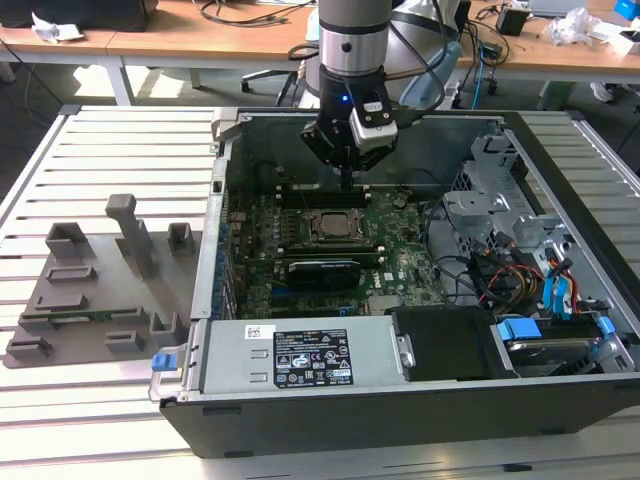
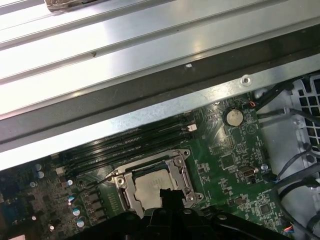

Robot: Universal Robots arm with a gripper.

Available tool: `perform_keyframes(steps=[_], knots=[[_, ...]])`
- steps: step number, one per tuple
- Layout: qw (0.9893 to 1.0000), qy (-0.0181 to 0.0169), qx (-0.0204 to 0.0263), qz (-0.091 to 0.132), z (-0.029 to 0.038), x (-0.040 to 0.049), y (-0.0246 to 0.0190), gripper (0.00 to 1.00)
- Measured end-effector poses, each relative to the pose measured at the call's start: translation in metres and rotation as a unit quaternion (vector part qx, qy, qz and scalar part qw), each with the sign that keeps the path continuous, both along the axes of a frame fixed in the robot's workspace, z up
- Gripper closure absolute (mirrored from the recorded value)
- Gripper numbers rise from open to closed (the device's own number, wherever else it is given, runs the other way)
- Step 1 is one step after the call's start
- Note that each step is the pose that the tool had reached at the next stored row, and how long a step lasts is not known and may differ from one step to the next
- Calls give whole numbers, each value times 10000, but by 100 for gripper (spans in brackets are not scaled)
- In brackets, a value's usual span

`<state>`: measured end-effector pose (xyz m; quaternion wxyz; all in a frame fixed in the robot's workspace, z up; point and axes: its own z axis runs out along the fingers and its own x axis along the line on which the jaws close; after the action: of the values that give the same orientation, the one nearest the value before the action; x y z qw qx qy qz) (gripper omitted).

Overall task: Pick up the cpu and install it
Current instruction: 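Install the first cpu locking lever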

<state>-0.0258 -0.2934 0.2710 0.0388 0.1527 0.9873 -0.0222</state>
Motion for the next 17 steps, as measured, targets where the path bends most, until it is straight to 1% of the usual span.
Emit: perform_keyframes(steps=[2, 7, 8, 9, 11, 13, 14, 17], knots=[[9999, 0, 0, 126, 4, 0, 0, 89], [9994, 0, 0, 344, 11, 0, 0, 89], [9991, 0, 0, 421, 12, 0, 0, 89], [9986, 0, -1, 529, 14, 0, 0, 89], [9978, 0, 0, 657, 15, 0, 0, 89], [9968, 0, 0, 795, 16, 0, 0, 89], [9962, 0, -1, 875, 17, 0, 0, 89], [9952, 0, 0, 982, 19, 0, 0, 89]])
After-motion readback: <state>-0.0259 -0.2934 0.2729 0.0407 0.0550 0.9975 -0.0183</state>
